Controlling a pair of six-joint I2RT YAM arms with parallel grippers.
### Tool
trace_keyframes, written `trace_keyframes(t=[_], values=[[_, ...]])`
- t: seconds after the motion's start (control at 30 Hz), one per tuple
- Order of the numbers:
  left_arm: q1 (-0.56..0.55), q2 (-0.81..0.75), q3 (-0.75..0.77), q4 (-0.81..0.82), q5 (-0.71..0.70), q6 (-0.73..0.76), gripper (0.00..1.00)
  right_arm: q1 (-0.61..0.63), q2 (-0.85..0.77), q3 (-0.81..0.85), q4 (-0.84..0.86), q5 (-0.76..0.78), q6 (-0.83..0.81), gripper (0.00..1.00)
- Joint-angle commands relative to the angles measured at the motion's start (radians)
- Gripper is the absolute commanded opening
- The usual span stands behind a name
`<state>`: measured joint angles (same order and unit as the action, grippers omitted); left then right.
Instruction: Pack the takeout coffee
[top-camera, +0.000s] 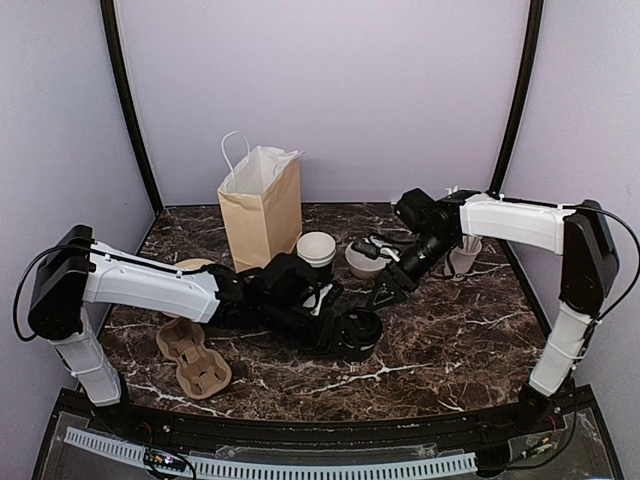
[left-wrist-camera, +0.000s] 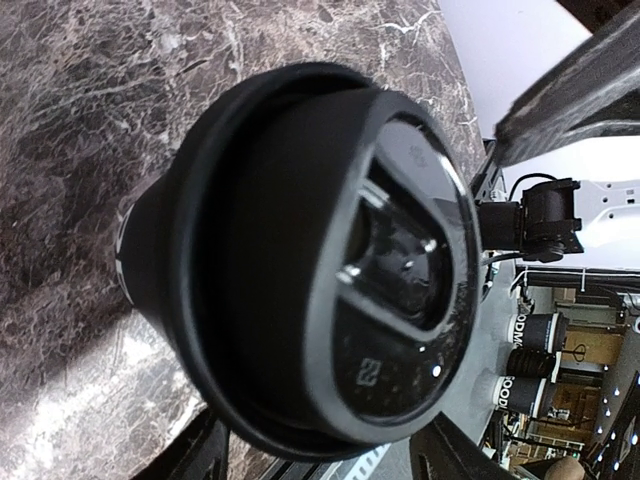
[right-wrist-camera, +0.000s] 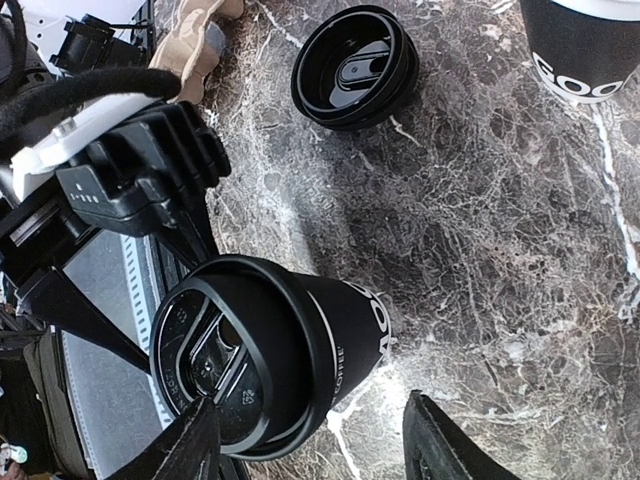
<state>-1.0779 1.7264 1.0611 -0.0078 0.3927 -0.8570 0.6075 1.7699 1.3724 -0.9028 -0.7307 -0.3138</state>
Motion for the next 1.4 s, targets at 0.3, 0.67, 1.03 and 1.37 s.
trace_keyframes(t=[0.3, 0.67, 1.03, 1.37], values=[[0.015, 0.009, 0.022, 0.063, 0.052, 0.01, 0.65, -0.001, 0.021, -0.018, 0.009, -0.033, -0.012, 0.58], [0.069, 0.046, -0.038, -0.017, 0.014, -0.028, 0.57, 0.012, 0.047, -0.056, 0.026, -0.031, -0.003, 0.57], [0.127, 0.155, -0.087, -0.086, 0.035, -0.04, 0.5, 0.041, 0.093, -0.078, 0.038, -0.004, 0.01, 0.53], [0.099, 0.114, -0.045, -0.097, -0.014, 0.063, 0.48, 0.037, 0.05, -0.047, -0.012, -0.054, -0.028, 0.61]])
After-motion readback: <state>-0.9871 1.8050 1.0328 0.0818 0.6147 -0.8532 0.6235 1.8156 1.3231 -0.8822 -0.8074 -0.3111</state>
